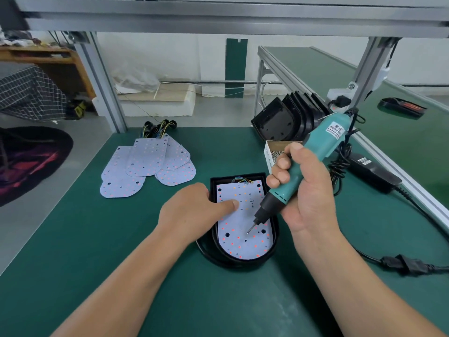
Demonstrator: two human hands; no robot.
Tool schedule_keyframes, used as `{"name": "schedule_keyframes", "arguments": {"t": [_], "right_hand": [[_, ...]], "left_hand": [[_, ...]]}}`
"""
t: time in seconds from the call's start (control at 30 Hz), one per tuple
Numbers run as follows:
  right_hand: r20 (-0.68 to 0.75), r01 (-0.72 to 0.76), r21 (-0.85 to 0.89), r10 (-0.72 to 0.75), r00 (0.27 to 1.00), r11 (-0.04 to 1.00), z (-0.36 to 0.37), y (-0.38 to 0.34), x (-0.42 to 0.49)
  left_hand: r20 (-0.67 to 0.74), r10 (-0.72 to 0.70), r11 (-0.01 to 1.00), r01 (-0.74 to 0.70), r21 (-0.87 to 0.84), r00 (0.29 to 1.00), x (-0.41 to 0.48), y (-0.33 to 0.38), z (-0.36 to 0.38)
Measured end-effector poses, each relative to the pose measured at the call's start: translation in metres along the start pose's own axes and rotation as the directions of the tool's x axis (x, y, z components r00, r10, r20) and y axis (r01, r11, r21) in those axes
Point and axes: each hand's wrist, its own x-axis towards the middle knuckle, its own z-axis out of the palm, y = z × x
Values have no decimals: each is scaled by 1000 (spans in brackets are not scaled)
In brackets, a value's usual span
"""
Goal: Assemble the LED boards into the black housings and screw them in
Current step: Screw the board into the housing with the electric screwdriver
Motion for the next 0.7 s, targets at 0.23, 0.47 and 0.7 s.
{"name": "schedule_keyframes", "arguments": {"t": [0.23,0.47,0.7], "right_hand": [[18,11,-52,-10,1000,999,3,1,-3],[16,9,-82,-8,1000,997,5,1,-4],[40,16,-102,-12,999,995,4,3,-3]], "left_hand": [[29,34,998,-33,-46,999,4,0,3],[29,55,997,-54,-56,998,5,-1,5],[25,54,997,-52,-58,998,6,-1,5]]}}
